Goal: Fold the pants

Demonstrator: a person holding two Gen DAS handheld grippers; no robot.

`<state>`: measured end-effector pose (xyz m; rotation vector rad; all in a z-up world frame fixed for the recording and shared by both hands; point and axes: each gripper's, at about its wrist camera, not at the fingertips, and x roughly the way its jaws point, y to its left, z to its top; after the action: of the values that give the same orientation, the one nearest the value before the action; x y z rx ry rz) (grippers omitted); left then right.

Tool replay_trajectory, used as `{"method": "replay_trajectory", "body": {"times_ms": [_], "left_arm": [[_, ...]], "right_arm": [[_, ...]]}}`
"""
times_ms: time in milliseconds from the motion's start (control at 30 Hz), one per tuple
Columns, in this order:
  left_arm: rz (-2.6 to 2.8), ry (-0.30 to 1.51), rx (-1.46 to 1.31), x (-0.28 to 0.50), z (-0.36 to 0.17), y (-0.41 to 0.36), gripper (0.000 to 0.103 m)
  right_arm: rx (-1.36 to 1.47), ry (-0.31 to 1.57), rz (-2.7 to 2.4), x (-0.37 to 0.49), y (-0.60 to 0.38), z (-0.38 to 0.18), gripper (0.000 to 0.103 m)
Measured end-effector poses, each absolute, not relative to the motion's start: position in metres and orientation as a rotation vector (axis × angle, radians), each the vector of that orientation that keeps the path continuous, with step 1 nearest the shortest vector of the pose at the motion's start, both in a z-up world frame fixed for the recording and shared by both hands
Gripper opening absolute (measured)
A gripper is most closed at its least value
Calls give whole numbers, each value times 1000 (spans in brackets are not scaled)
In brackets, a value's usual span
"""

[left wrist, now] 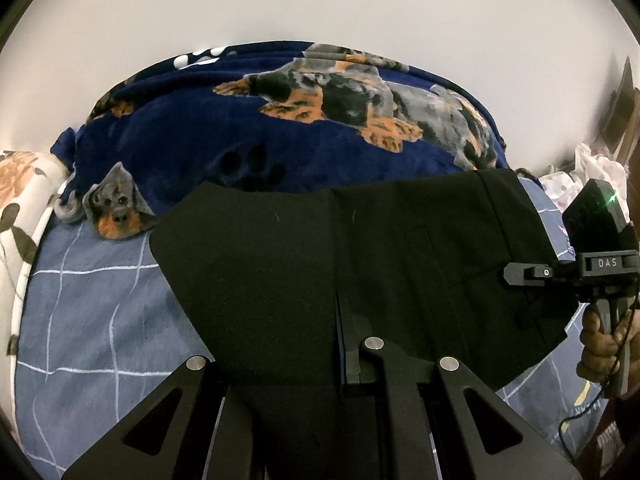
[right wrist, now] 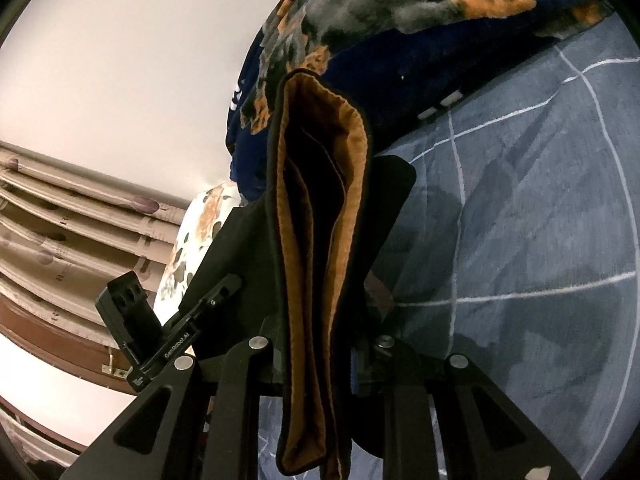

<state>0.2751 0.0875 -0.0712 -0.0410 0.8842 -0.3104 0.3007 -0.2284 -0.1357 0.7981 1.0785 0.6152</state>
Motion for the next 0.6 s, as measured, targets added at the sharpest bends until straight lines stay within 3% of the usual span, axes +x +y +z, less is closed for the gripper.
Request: {"method": "replay_trajectory", "body": {"times_ms": [600], "left_arm": [[-298,875,-49,295,-73,89,10]], "right_arm": [[802,1072,611,307,-232,-134,19]]}}
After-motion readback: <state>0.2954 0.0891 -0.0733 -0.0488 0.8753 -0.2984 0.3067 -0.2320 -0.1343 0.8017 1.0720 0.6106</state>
